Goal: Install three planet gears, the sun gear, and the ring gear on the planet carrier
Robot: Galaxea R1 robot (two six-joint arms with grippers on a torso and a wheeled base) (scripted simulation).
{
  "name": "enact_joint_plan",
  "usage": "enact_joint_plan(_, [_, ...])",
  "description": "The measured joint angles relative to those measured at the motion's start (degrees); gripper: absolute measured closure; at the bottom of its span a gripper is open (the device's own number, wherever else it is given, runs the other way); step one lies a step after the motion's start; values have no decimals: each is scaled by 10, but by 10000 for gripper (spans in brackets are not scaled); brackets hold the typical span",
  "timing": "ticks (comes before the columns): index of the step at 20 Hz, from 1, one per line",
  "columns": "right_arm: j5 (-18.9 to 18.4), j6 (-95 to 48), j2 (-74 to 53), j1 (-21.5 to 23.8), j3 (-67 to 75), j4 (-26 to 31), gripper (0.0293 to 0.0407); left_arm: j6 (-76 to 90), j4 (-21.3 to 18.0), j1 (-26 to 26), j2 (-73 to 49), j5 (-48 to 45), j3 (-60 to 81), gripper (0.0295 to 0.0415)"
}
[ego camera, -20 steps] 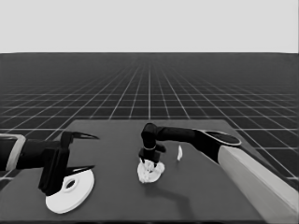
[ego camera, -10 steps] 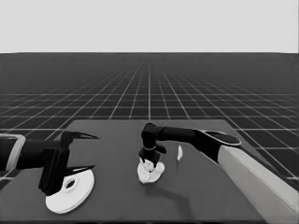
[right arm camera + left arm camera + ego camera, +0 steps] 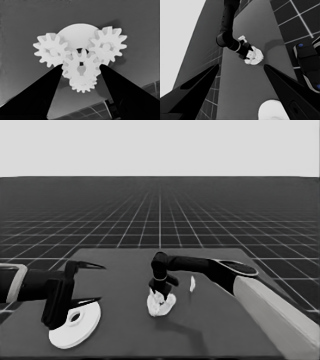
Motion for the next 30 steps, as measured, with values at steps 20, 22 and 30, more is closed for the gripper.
enact_joint_plan(20, [0, 120, 0, 0, 0, 0, 391, 0, 0, 0, 0, 0, 0, 326])
enact_joint_plan(22, [0, 132, 0, 0, 0, 0, 390, 0, 0, 0, 0, 0, 0, 326])
enact_joint_plan(30, [0, 180, 0, -1, 0, 0, 390, 0, 0, 0, 0, 0, 0, 326])
